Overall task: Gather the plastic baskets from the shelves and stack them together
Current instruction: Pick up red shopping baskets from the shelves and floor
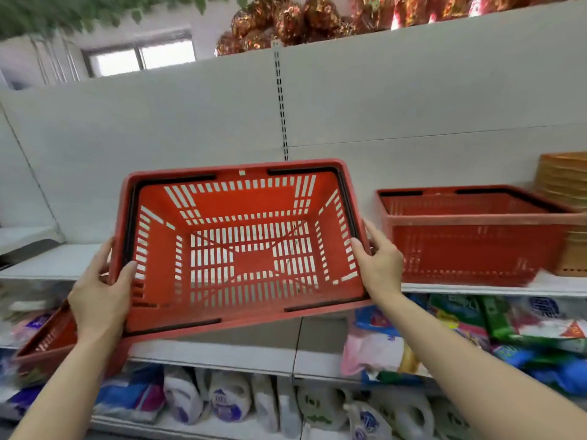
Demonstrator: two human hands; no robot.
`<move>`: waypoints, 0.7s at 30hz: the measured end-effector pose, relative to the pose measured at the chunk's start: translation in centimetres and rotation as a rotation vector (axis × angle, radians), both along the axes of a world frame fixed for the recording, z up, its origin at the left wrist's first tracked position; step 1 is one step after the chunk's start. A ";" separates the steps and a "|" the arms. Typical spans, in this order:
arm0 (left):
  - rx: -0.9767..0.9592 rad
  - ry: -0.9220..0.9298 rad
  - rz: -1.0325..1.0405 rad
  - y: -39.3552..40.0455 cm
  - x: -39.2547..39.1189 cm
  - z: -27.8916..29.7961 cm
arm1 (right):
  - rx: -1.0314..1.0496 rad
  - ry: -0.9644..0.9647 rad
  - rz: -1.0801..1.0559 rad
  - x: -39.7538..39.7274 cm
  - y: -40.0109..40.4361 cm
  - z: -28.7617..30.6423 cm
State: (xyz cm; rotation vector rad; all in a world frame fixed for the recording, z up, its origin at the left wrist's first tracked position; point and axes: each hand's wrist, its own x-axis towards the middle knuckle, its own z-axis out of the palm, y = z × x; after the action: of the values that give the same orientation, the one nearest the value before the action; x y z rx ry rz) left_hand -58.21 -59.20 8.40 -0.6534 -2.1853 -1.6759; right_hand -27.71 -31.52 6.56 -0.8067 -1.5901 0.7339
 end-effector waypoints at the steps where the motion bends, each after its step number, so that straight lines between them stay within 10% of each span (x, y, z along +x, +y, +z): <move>1: 0.017 0.018 -0.012 1.3 0.6 1.1 | 0.027 0.017 -0.024 0.8 0.6 1.0; 21: 0.348 0.150 -0.407 33.2 21.8 12.2 | 0.290 0.073 -0.442 27.5 21.9 13.9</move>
State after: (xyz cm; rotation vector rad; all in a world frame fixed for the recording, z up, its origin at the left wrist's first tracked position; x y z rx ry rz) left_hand -36.39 -26.03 20.64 -1.1327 -1.6751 -2.0592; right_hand -0.24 -9.61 20.43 -0.8643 -1.3469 0.2064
